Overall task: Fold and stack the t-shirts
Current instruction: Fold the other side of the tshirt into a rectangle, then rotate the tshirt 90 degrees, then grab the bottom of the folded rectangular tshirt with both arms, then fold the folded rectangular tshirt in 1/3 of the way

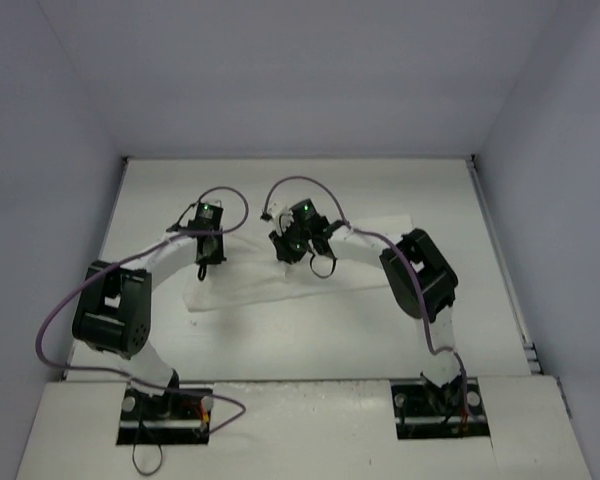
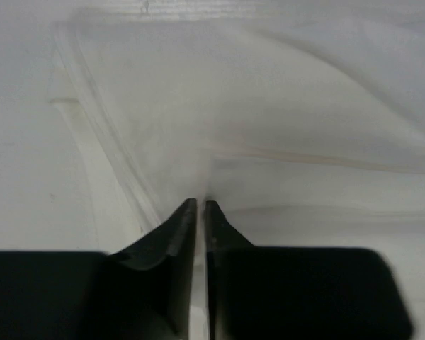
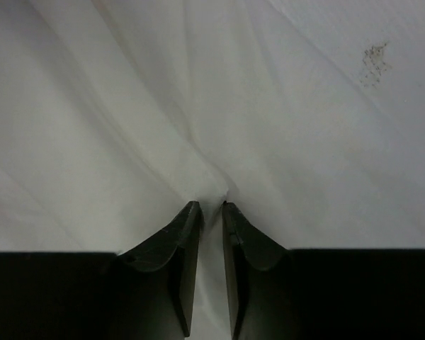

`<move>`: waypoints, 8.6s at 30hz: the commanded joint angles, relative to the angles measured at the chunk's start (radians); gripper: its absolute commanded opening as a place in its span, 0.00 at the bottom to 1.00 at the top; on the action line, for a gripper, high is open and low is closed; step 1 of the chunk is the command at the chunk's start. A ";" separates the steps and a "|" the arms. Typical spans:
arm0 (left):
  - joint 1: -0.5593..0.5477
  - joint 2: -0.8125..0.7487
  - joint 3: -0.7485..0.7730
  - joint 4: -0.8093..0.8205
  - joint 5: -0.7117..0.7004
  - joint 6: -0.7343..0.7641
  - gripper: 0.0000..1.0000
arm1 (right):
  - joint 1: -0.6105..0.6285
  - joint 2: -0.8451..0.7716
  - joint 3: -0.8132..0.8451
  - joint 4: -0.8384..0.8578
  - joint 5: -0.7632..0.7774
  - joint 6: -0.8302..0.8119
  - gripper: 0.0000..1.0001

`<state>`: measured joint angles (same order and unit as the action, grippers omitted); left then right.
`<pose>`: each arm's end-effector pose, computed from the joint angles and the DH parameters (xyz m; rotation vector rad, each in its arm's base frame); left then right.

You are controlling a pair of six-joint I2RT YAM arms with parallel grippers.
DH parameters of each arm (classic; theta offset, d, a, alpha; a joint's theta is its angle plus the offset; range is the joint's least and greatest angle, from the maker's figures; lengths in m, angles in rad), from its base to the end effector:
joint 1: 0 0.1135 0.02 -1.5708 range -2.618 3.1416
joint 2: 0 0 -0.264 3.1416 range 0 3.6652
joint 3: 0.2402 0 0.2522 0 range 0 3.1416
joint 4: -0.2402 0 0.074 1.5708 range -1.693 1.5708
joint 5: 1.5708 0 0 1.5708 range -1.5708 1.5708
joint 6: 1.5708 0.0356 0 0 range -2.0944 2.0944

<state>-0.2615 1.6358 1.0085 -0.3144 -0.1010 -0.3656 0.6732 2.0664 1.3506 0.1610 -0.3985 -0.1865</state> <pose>0.3246 -0.0832 0.1933 -0.1718 2.5046 -0.1312 0.3515 0.2979 0.1740 -1.1134 1.8499 0.7083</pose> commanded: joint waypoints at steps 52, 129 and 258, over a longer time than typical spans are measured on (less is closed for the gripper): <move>0.058 0.755 1.499 -0.269 0.064 0.158 0.60 | 0.267 -0.510 -0.200 -0.363 0.542 0.543 0.82; 0.015 0.421 0.941 -0.367 0.230 -0.046 0.59 | -0.073 -0.130 0.114 -0.044 0.316 0.127 0.58; 0.102 0.133 0.476 -0.215 0.333 -0.295 0.00 | -0.110 0.057 0.498 -0.477 0.174 0.390 0.00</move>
<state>-0.1771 1.7414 1.4023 -0.5999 0.2157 -0.6655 0.5864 2.0852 1.7655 -0.3309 -0.1704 0.2454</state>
